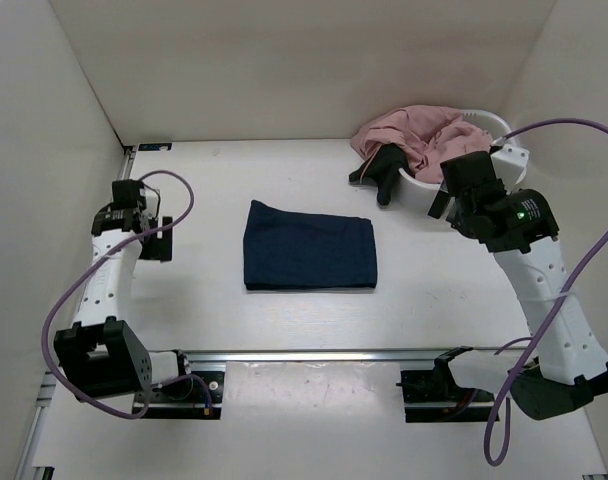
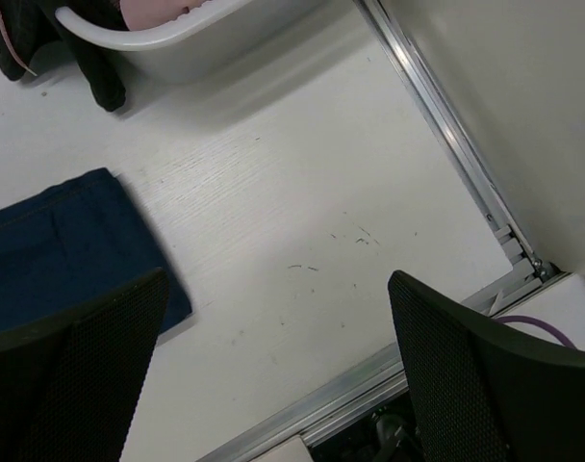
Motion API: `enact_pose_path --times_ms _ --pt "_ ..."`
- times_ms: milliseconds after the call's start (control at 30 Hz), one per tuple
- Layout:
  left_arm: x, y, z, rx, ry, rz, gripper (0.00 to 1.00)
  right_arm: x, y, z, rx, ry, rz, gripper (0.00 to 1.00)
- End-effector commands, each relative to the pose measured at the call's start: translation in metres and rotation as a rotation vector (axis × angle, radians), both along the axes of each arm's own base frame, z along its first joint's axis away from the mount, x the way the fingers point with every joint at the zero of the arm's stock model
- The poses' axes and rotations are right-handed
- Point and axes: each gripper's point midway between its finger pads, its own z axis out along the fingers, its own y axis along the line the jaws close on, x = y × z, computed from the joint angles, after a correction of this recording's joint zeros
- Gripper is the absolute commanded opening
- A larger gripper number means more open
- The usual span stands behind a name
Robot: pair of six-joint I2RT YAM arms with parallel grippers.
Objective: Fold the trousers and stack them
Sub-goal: Fold the trousers
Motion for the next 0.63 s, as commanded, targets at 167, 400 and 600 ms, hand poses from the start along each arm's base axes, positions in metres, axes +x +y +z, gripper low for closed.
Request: enact_pose_path --times_ms 167,400,600 --pt "-0.027 0.002 0.026 -0.029 -0.12 0.123 1.0 -0.02 -0.023 0.001 -0.135 0.095 0.0 0.99" --pt "-0.026 0.003 0.036 -0.02 -0.133 0.128 1.0 -0.018 -0.027 -0.007 -0.155 0.104 -0.047 0.99" --pt "-0.026 0.002 0.038 -0.023 -0.132 0.115 1.0 -0.01 -0.024 -0.011 -0.163 0.095 -0.03 0.99"
